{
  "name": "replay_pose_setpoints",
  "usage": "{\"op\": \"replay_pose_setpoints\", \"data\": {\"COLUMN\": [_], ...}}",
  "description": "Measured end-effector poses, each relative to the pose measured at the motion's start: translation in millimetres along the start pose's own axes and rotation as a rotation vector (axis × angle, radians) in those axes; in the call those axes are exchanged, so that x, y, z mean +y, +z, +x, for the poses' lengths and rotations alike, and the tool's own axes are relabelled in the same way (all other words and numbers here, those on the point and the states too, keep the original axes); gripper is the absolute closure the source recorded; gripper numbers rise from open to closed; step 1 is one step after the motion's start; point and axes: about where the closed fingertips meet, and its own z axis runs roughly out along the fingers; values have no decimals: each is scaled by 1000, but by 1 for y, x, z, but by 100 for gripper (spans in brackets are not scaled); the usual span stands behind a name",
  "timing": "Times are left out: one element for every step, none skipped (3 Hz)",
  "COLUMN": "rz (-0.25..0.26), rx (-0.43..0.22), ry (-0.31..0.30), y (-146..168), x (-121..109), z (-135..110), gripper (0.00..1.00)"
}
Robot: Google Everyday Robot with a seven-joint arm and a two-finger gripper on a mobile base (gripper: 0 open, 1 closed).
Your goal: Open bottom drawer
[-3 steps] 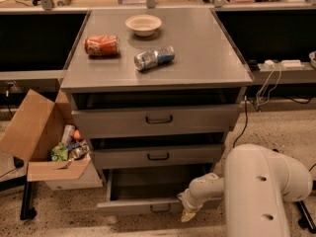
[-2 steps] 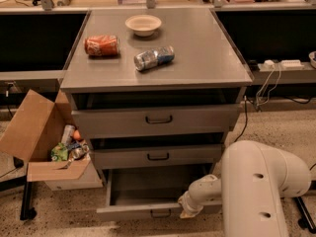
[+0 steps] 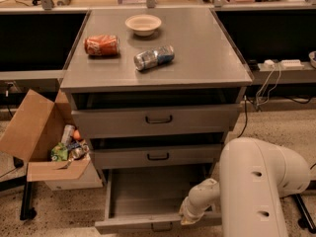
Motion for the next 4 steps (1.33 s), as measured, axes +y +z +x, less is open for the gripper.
{"op": "replay_pose_setpoints", "data": {"rz": [-1, -1, 2, 41], "rx": [0, 0, 0, 30], "ry": [1, 1, -5, -77], "y": [0, 0, -2, -41], "x": [1, 1, 2, 1], "z": [0, 0, -1, -12], "gripper": [76, 53, 29, 1]}}
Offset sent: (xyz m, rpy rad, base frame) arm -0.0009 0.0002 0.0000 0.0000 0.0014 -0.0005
